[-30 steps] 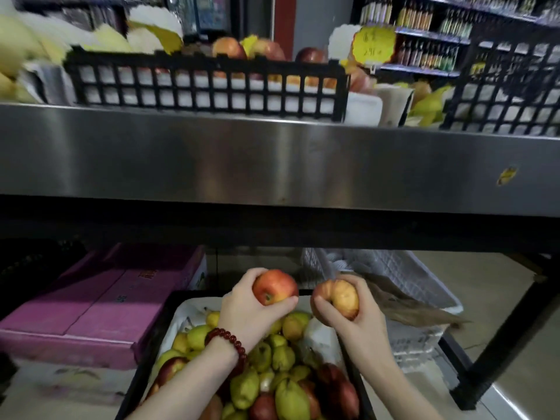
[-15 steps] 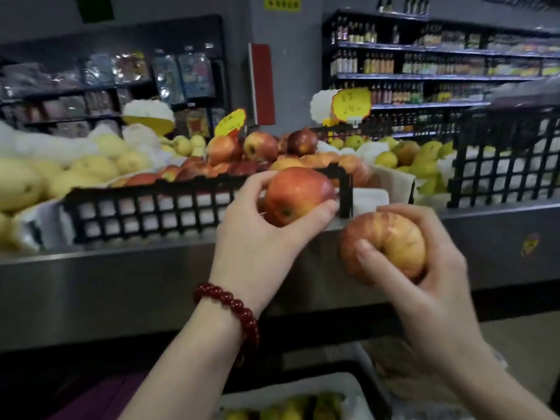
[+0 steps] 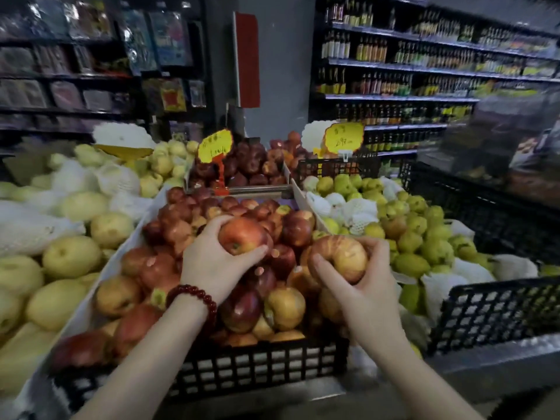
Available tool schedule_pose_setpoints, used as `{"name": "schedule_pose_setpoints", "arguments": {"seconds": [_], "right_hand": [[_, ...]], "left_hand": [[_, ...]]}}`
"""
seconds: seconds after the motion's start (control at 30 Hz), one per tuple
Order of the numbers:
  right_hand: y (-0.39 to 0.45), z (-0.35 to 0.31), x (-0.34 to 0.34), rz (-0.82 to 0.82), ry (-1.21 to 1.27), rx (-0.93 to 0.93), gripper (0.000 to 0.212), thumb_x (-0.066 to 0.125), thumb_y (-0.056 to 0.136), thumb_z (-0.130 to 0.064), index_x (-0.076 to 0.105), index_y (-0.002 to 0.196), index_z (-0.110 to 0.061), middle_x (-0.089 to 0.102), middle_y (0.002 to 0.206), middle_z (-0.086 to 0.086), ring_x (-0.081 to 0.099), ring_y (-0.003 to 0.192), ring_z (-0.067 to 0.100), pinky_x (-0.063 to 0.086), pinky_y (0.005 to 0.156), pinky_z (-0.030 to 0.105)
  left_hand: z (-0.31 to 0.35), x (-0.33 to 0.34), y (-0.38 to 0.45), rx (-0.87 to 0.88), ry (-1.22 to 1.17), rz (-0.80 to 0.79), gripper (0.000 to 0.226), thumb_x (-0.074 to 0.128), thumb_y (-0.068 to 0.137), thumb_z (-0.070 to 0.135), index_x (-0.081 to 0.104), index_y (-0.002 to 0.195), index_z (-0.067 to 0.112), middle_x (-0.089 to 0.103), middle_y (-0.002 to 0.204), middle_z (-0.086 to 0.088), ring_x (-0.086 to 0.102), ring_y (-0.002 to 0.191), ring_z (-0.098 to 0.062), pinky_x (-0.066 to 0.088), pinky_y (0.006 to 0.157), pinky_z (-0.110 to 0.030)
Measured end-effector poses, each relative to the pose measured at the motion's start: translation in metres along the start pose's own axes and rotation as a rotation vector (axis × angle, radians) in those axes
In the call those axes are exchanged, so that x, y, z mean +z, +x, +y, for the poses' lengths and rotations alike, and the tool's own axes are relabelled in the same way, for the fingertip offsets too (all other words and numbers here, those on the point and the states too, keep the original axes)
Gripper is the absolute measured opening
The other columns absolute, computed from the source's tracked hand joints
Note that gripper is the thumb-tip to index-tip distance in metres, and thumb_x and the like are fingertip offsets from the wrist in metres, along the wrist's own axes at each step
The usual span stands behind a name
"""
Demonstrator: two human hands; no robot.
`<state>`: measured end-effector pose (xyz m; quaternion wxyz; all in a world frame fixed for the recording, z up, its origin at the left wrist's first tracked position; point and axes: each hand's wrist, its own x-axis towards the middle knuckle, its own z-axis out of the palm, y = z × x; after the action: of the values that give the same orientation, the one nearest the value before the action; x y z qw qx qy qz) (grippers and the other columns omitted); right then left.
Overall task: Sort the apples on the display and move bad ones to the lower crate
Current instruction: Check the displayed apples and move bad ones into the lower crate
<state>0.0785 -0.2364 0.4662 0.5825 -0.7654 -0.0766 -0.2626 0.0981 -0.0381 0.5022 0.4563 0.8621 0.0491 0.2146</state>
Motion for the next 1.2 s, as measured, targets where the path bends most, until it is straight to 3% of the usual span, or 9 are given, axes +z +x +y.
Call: {"name": "schedule_pose_setpoints", "arguments": {"seconds": [0.1, 0.27, 0.4, 0.5, 0.6, 0.7, 0.87, 1.0, 1.2], "right_hand": [[0.025, -0.006, 0.0, -0.038, -0.143, 0.019, 0.054, 0.076, 0.065, -0.053, 0.048, 0.106, -0.032, 0.063, 0.096, -0.009, 0.06, 0.085, 0.002, 0.046, 0.071, 0.016], [0.047, -0.002, 0.015, -0.162, -0.304, 0.143, 0.059, 0.08, 0.067, -0.048, 0.051, 0.116, -0.032, 0.064, 0.105, -0.005, 0.06, 0.1, 0.015, 0.051, 0.086, 0.036], [0.053, -0.004, 0.038, -0.238, -0.346, 0.196, 0.06, 0.083, 0.065, -0.044, 0.052, 0.114, -0.029, 0.063, 0.106, -0.003, 0.06, 0.1, 0.015, 0.046, 0.081, 0.026], [0.061, -0.012, 0.063, -0.287, -0.349, 0.169, 0.063, 0.083, 0.066, -0.044, 0.053, 0.119, -0.027, 0.06, 0.11, -0.003, 0.056, 0.105, 0.015, 0.046, 0.087, 0.026], [0.076, -0.023, 0.094, -0.348, -0.356, 0.106, 0.062, 0.082, 0.068, -0.044, 0.052, 0.12, -0.027, 0.058, 0.111, -0.005, 0.053, 0.102, 0.01, 0.038, 0.077, 0.006], [0.095, -0.03, 0.132, -0.4, -0.327, 0.087, 0.062, 0.081, 0.069, -0.044, 0.051, 0.121, -0.026, 0.056, 0.112, -0.006, 0.052, 0.1, 0.007, 0.036, 0.075, 0.002], [0.12, -0.029, 0.197, -0.493, -0.379, 0.039, 0.064, 0.078, 0.071, -0.045, 0.051, 0.125, -0.026, 0.059, 0.119, -0.002, 0.055, 0.111, 0.016, 0.047, 0.09, 0.025], [0.132, -0.029, 0.239, -0.565, -0.381, 0.045, 0.064, 0.078, 0.073, -0.039, 0.049, 0.128, -0.022, 0.058, 0.121, 0.005, 0.054, 0.113, 0.022, 0.042, 0.092, 0.028], [0.126, -0.015, 0.283, -0.832, -0.544, 0.007, 0.065, 0.068, 0.076, -0.037, 0.035, 0.131, -0.025, 0.051, 0.125, 0.006, 0.053, 0.114, 0.031, 0.05, 0.089, 0.047]], "left_hand": [[0.005, -0.011, 0.023, -0.082, 0.045, -0.047, 0.07, 0.082, 0.065, 0.042, 0.05, 0.125, 0.029, 0.051, 0.104, 0.01, 0.047, 0.092, -0.008, 0.037, 0.083, -0.02], [0.002, -0.029, 0.049, -0.239, 0.1, -0.132, 0.07, 0.082, 0.065, 0.044, 0.05, 0.124, 0.022, 0.056, 0.106, 0.003, 0.052, 0.096, -0.015, 0.037, 0.08, -0.021], [-0.013, -0.052, 0.071, -0.376, 0.149, -0.133, 0.076, 0.082, 0.066, 0.042, 0.048, 0.129, 0.018, 0.06, 0.12, -0.008, 0.055, 0.112, -0.029, 0.043, 0.087, -0.03], [-0.032, -0.069, 0.091, -0.436, 0.202, -0.128, 0.081, 0.081, 0.066, 0.045, 0.046, 0.133, 0.016, 0.059, 0.123, -0.011, 0.055, 0.114, -0.033, 0.046, 0.09, -0.037], [-0.052, -0.077, 0.112, -0.479, 0.259, -0.114, 0.079, 0.08, 0.065, 0.049, 0.05, 0.13, 0.015, 0.057, 0.122, -0.013, 0.055, 0.111, -0.033, 0.049, 0.092, -0.039], [-0.071, -0.077, 0.135, -0.511, 0.329, -0.088, 0.08, 0.077, 0.062, 0.056, 0.052, 0.127, 0.017, 0.054, 0.121, -0.015, 0.055, 0.106, -0.033, 0.051, 0.086, -0.034], [-0.112, -0.073, 0.165, -0.539, 0.409, -0.107, 0.08, 0.065, 0.055, 0.07, 0.06, 0.108, 0.011, 0.06, 0.111, -0.012, 0.055, 0.102, -0.031, 0.043, 0.081, -0.031], [-0.131, -0.078, 0.173, -0.507, 0.48, -0.134, 0.036, 0.056, 0.089, 0.037, 0.059, 0.114, 0.011, 0.057, 0.121, -0.01, 0.045, 0.118, -0.03, 0.039, 0.1, -0.036], [-0.164, -0.08, 0.172, -0.466, 0.374, -0.175, 0.066, 0.069, 0.078, 0.04, 0.042, 0.135, 0.021, 0.052, 0.129, -0.01, 0.051, 0.119, -0.031, 0.043, 0.095, -0.038]]}}
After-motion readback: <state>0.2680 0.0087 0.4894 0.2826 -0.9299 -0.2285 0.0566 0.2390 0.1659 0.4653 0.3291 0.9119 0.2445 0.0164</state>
